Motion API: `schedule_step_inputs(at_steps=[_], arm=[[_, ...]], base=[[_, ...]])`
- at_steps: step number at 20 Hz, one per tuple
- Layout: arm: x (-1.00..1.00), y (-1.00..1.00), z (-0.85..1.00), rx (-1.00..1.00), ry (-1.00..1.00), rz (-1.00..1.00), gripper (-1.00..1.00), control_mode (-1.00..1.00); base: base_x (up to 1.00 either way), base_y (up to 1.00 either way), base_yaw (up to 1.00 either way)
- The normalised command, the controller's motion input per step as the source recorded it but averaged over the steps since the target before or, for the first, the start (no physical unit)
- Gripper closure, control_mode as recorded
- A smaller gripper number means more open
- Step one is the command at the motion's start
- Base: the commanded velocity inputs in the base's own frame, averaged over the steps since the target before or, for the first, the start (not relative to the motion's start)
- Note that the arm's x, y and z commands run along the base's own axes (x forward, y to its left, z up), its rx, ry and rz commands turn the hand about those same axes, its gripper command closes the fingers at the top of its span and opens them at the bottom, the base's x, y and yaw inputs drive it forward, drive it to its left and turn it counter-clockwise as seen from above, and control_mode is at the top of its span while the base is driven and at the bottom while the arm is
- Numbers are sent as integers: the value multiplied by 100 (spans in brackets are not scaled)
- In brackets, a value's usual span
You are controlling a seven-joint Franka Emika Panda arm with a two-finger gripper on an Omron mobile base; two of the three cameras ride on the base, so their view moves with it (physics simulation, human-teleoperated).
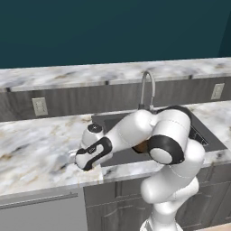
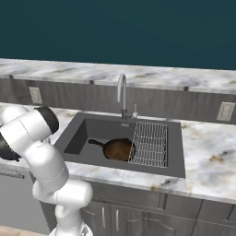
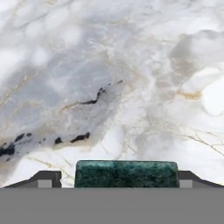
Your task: Pick the pan and sponge and place them into the sink. Then turn on the water.
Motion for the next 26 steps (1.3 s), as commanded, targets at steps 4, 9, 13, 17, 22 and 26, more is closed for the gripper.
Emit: schedule_step_inputs(at_steps=[4,9,13,17,22,26], arm=[[3,5,-3,0,0,0,100,-100],[-8,-9,20,-1,-3,0,100,-100],[-20,-40,47,-2,-8,0,100,-100],[-3,-62,37,0,-5,-1,100,-100],[0,-64,6,0,0,-2,100,-100],[0,-66,0,0,0,-2,100,-100]], base=[[0,0,0],[0,0,0],[0,0,0],[0,0,0],[0,0,0],[0,0,0]])
